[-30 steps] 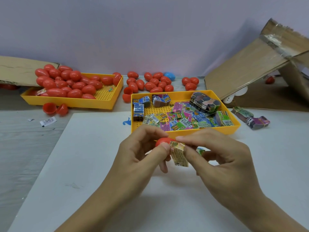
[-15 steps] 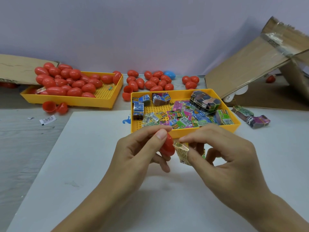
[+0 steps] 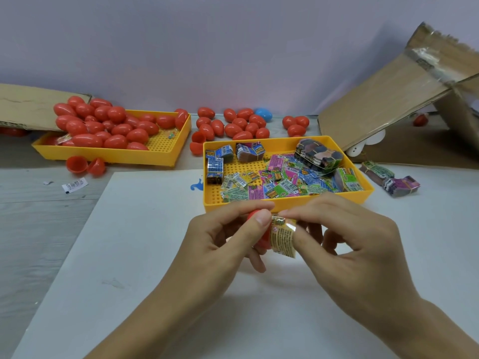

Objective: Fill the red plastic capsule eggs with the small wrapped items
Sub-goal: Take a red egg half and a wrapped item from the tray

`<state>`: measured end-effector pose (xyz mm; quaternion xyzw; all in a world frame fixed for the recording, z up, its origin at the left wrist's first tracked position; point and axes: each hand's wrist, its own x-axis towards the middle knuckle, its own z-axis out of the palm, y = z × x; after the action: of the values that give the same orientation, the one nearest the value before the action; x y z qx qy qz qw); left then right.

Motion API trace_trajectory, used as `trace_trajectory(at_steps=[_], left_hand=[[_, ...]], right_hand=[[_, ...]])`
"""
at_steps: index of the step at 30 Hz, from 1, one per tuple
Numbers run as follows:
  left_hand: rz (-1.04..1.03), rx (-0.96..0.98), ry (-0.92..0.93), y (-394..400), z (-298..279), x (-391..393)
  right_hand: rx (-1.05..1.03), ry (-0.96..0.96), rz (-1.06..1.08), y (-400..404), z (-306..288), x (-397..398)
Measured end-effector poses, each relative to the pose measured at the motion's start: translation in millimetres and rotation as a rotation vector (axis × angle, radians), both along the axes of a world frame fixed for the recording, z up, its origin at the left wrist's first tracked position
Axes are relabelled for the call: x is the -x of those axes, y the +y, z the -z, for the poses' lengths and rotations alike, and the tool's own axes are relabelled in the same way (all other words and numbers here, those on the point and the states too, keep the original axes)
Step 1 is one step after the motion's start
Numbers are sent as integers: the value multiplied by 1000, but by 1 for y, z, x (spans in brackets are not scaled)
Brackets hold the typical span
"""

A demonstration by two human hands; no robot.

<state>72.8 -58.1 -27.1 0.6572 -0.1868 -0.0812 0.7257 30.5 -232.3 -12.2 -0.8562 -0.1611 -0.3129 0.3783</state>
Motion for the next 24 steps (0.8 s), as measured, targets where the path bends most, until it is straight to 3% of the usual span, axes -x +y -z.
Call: trace_trajectory(at_steps=[9,17,24], left_hand=[[11,-18,-32,1,3,0],[-70,40,-86,-1,3,0],[-94,9,-229,-4,1,5]], right_hand=[[29,30,2,-1,-1,-1],[-156,139,-65,1,-5,2],[-20,21,34,4,-6,3]])
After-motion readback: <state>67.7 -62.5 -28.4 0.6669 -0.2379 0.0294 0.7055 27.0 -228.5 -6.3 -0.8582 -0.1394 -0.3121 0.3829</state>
